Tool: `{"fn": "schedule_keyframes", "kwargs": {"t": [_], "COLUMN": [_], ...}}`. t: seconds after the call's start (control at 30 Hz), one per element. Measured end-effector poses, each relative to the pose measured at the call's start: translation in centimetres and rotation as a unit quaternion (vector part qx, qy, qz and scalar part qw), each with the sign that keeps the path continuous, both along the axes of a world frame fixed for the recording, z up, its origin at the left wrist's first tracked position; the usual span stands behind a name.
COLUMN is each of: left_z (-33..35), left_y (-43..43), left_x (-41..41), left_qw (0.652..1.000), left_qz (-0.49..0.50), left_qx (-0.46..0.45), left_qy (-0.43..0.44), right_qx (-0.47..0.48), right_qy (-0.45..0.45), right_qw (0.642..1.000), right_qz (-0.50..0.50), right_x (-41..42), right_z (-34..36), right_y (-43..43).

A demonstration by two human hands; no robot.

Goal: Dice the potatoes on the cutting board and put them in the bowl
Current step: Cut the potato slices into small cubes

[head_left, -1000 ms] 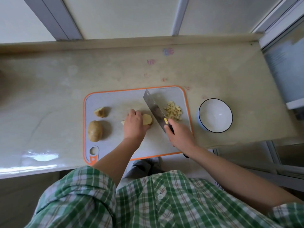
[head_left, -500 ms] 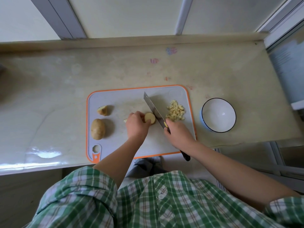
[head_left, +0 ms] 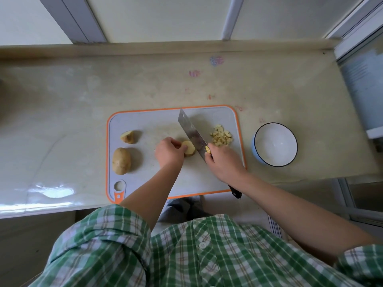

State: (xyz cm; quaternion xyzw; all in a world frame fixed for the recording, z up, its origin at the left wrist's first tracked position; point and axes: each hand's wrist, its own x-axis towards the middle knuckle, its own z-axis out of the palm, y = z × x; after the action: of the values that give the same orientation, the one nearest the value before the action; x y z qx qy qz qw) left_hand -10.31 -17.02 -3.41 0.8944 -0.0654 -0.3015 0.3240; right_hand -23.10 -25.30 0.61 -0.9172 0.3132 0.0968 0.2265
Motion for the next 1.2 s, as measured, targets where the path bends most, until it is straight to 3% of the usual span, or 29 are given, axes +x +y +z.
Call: {"fn": "schedule_keyframes", "kwargs": {"t": [0.6,0.8,1.2], "left_z": [0.4,0.3,0.5], "left_y": [-0.3,-0.3,-0.3], "left_x": [0.3,0.5,0.5], "left_qw": [0.999,0.999,0.999], "left_qz": [0.018,0.022,0.007], "left_qx": [-0.012,-0.018,-0.001], "left_qy": [0.04,0.046,0.039], "right_qx": [0.056,0.063,0.05], "right_qy": [0.023,-0.01,0.006], "right_qw": [0.998,0.997,0.999], "right_qz": [-0.02,-0.047,-0.012], "right_x": [1.0,0.6,1.3], "right_z": [-1.0,-2.0,0.1], "right_y": [1.1,1.9,0.4]}}
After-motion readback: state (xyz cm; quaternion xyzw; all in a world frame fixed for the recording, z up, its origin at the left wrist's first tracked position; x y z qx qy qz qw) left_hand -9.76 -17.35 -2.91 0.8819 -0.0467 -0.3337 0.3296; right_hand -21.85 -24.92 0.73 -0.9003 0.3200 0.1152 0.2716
